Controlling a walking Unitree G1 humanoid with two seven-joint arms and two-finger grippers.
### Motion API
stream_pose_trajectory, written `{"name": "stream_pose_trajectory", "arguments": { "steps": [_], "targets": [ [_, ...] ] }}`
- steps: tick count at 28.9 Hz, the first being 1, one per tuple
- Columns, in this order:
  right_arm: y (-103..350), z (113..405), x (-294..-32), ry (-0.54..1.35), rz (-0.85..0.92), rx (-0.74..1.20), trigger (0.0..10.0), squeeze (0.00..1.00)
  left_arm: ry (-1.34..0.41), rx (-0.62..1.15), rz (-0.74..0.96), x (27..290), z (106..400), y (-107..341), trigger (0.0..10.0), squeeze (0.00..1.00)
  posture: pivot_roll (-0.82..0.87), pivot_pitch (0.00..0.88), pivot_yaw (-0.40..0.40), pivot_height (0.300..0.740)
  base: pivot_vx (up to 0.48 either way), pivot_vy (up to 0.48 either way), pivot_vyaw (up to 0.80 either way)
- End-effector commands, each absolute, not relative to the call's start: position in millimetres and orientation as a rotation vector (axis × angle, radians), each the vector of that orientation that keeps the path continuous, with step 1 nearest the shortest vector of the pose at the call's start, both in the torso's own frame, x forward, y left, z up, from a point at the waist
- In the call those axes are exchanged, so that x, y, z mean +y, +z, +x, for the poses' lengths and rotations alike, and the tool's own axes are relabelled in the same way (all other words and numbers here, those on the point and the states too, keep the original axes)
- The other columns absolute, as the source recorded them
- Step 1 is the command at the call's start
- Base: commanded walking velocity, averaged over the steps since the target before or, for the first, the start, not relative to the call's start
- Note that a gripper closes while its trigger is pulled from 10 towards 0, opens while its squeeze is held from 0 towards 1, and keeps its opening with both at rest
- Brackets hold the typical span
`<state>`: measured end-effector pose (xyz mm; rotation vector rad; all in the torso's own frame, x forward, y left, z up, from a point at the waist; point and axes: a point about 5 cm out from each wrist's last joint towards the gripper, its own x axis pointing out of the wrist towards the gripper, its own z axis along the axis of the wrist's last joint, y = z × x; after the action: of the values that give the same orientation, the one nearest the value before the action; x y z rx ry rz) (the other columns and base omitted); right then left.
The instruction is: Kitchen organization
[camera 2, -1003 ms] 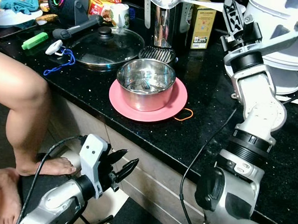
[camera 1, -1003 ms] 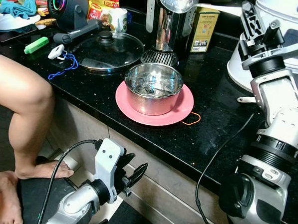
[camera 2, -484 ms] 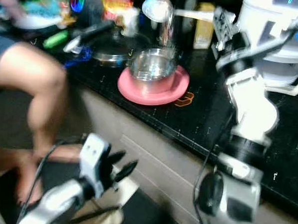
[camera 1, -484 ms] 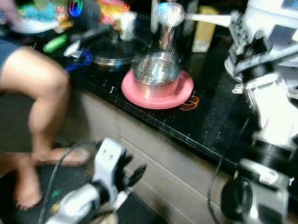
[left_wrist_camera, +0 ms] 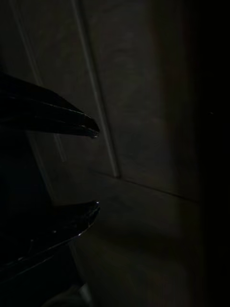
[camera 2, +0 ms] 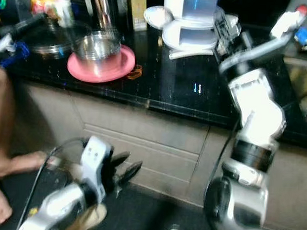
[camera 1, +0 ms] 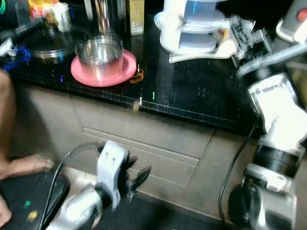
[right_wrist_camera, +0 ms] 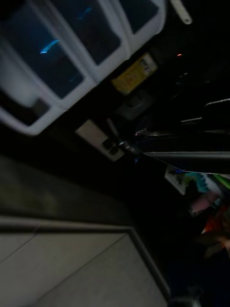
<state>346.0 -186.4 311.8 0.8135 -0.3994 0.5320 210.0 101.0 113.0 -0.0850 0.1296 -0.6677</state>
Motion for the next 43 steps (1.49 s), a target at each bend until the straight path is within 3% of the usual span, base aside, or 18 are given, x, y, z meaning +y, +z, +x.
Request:
{"name": "stream_pose_trajectory", "arguments": {
  "steps": [1, 5, 22, 36, 43],
  "targets": [
    [315.8, 346.1, -180.8, 0.543, 0.791, -0.403, 10.0, 0.00, -0.642, 0.111, -0.058, 102.3, 214.0, 114.3, 10.0, 0.00, 0.04, 0.002, -0.015, 0.732, 0.000, 0.000, -0.77],
    [315.7, 346.8, -181.6, 0.519, 0.783, -0.408, 10.0, 0.00, -0.596, 0.086, -0.058, 103.4, 220.0, 116.6, 10.0, 0.00, 0.04, 0.000, -0.016, 0.732, 0.000, 0.000, -0.76],
    [314.7, 347.0, -180.0, 0.500, 0.740, -0.421, 10.0, 0.00, -0.554, 0.074, -0.073, 103.1, 224.5, 113.4, 10.0, 0.00, 0.04, 0.000, -0.016, 0.732, 0.000, -0.044, 0.00],
    [314.2, 347.9, -177.5, 0.515, 0.712, -0.423, 10.0, 0.00, -0.569, 0.076, -0.078, 101.7, 224.5, 111.7, 10.0, 0.00, 0.04, 0.000, -0.015, 0.732, 0.000, -0.478, 0.00],
    [315.0, 347.6, -176.2, 0.527, 0.706, -0.426, 10.0, 0.00, -0.575, 0.075, -0.080, 100.7, 224.0, 112.0, 10.0, 0.00, 0.04, 0.000, -0.016, 0.732, 0.000, -0.480, -0.77]
  ]
}}
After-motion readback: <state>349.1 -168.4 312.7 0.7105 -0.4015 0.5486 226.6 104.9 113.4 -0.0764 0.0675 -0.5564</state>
